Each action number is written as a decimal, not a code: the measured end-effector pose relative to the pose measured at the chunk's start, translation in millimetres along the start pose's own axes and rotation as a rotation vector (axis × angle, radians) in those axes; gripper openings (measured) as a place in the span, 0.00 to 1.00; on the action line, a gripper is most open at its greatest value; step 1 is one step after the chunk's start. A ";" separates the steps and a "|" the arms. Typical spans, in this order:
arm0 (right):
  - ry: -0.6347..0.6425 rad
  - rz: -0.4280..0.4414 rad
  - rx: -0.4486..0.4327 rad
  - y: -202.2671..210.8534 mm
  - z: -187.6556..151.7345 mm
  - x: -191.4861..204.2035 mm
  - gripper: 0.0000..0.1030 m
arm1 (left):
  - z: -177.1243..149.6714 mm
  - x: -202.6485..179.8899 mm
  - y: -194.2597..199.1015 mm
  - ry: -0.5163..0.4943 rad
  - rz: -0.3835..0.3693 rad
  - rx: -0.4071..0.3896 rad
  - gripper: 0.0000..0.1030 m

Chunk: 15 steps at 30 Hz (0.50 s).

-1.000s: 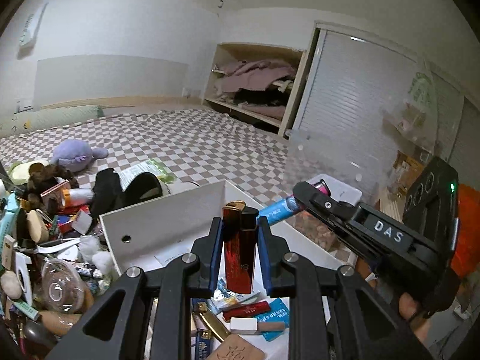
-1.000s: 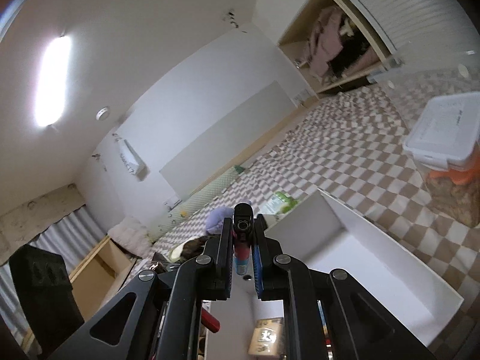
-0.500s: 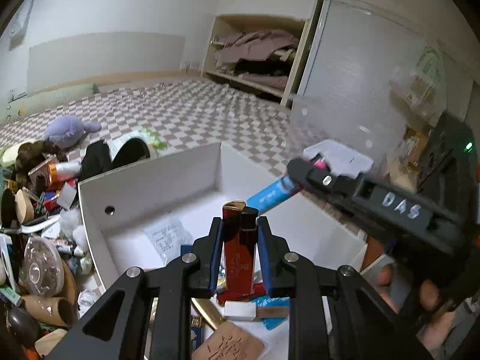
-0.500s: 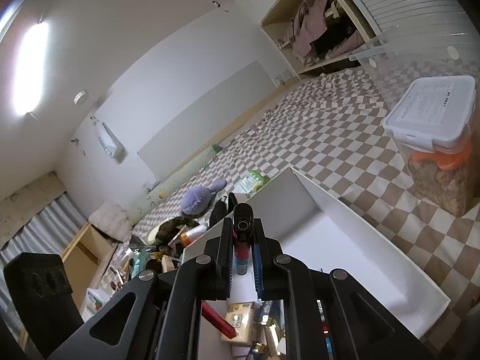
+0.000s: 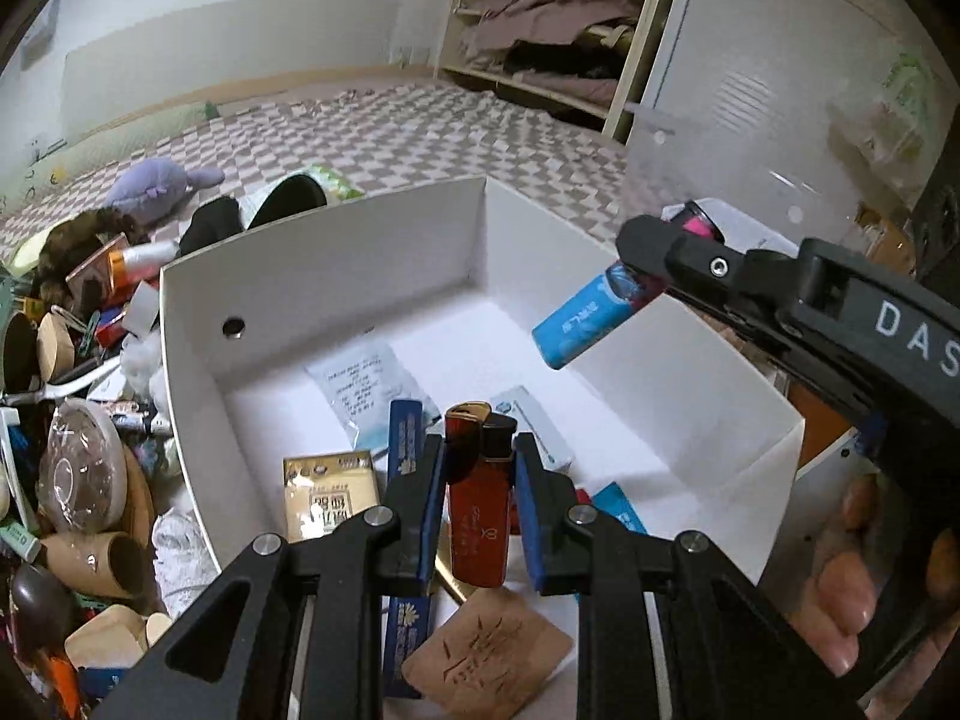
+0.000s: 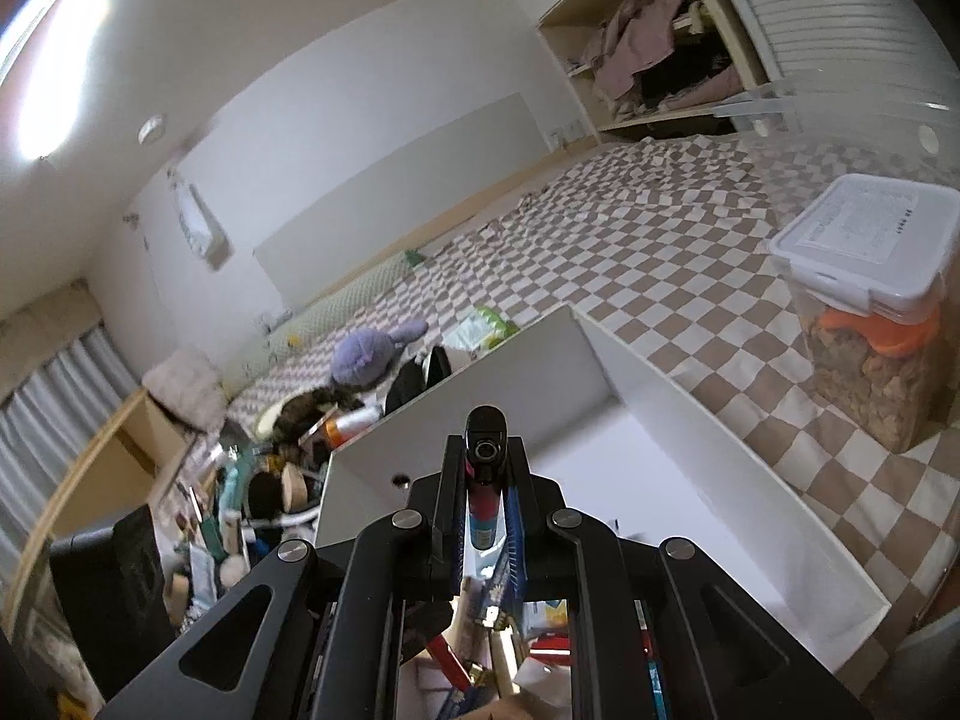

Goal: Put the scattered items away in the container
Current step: 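Open the left tool to drop the dark red tube while the right tool releases the lighter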

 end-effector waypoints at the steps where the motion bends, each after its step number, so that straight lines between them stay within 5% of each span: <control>1: 0.011 -0.001 0.005 -0.7 -1.1 1.9 0.12 | -2.1 0.6 -1.0 -0.002 0.004 0.012 0.21; 15: 0.088 0.022 0.073 -9.9 -14.1 18.1 0.12 | -18.0 9.1 -2.3 0.035 0.004 0.063 0.22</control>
Point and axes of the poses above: each gripper's, at about its wrist camera, not at the fingertips, and y roughly against the way its jaws point, x to its left, z to its top, the point moved 8 cm from there along -y, roughly the way its jaws point, and after that the axes turned 11 degrees about -z, right-handed, at the moved point
